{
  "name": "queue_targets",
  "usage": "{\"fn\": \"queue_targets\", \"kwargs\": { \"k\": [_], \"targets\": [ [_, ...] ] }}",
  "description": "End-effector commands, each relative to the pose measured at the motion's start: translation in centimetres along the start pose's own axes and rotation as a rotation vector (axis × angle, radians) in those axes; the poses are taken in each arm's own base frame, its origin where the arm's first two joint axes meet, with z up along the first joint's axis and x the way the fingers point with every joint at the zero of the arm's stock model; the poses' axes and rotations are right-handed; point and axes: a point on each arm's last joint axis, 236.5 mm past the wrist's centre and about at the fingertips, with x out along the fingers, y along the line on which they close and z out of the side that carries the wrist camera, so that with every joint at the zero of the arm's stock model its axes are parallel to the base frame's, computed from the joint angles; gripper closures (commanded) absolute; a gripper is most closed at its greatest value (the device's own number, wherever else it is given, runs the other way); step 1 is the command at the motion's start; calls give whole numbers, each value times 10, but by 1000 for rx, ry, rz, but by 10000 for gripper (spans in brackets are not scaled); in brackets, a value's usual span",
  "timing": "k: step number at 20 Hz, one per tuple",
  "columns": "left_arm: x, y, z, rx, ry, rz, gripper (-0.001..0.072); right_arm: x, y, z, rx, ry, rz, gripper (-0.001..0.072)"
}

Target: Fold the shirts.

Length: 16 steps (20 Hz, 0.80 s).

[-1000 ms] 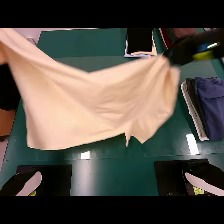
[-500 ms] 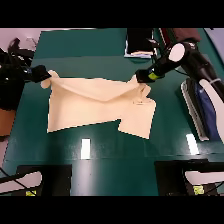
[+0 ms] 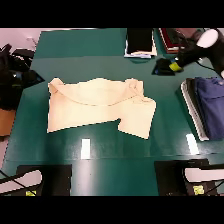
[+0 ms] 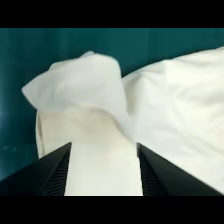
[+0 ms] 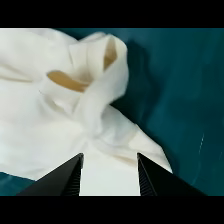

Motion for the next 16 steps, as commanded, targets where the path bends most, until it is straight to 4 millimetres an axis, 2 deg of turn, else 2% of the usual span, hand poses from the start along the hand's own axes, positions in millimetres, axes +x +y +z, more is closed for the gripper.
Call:
{"fn": "queue_targets", "kwargs": {
  "k": [1, 4, 6, 10, 14, 15, 16],
  "targets": [
    [-17, 26, -47, -69, 92, 32, 222, -2, -48, -56, 116, 69, -25, 314],
    [-14, 37, -89, -112, 164, 76, 222, 22, -79, -105, 222, 135, -5, 302],
    [-10, 38, -107, -140, 192, 80, 222, 43, -83, -120, 286, 161, 56, 300],
    [-12, 36, -117, -169, 208, 79, 221, 88, -75, -119, 337, 153, 138, 301],
    [-13, 35, -126, -169, 243, 79, 221, 123, -63, -128, 302, 211, 137, 309],
    [-14, 39, -129, -178, 255, 96, 221, 127, -59, -125, 269, 207, 138, 382],
    [-17, 45, -134, -171, 274, 125, 221, 128, -55, -121, 237, 199, 139, 490]
  ]
}}
